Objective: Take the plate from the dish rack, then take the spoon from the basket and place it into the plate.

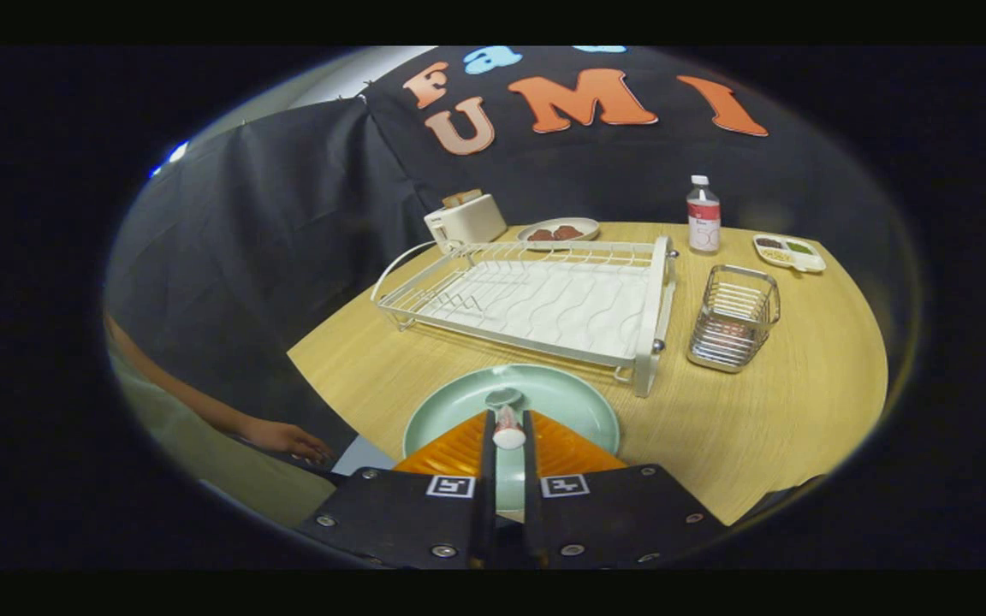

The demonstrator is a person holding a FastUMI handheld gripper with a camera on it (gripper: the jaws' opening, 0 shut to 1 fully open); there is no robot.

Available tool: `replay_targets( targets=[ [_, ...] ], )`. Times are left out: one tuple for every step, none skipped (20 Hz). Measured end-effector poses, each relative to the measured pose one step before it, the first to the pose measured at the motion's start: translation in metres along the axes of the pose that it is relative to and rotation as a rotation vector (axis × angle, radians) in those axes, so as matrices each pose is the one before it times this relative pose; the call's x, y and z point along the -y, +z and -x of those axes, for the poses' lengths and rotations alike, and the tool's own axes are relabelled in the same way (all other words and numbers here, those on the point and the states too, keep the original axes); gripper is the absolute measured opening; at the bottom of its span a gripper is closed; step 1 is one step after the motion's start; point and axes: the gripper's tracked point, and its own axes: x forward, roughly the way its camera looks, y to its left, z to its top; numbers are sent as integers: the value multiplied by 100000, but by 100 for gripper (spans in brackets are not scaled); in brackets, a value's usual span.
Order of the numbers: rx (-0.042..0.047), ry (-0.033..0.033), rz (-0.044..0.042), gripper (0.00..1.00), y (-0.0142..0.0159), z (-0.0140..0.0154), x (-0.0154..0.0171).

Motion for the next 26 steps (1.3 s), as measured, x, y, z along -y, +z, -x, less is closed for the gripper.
replay_targets(
  targets=[
    [-2398, -459, 13, 14, -738, -354, 201],
    [-2510, -258, 357, 15, -701, -278, 91],
    [-2566, -346, -26, 16, -830, -56, 55],
    [-2513, 175, -1002, 16, -620, -159, 54],
    [-1768, -122, -1067, 17, -554, -165, 25],
    [-1419, -203, -902, 17, -287, -146, 135],
    [-160, -229, -655, 18, 64, -112, 129],
    [255, -427, -806, 20, 40, 118, 59],
    [229, -294, -417, 23, 194, 99, 84],
    [767, -776, -227, 26, 435, 145, 174],
    [1530, -799, -199, 29, 664, 294, 205],
    [2119, -1098, -507, 32, 767, 522, 214],
    [2755, -747, -574, 34, 1083, 532, 101],
    [2783, -1051, -513, 36, 1129, 540, 65],
    [2058, -701, -309, 41, 1114, 519, 124],
    [2356, -756, -147, 42, 1100, 689, -26],
    [3241, -565, 289, 42, 1510, 813, -24],
    [3273, -804, 227, 42, 1517, 628, 95],
    [3137, -654, 181, 42, 1490, 627, 72],
    [3302, -879, 259, 43, 1446, 506, 42],
    [3135, -719, 220, 45, 1533, 472, 58],
    [3786, -496, -509, 47, 1774, 563, -156],
    [3242, -1074, 111, 48, 1533, 401, 6],
    [2666, -1259, 443, 48, 1167, 255, 97],
    [3245, -868, 659, 49, 1261, 292, -58],
    [3417, -675, 357, 51, 1278, 197, -75]
  ],
)
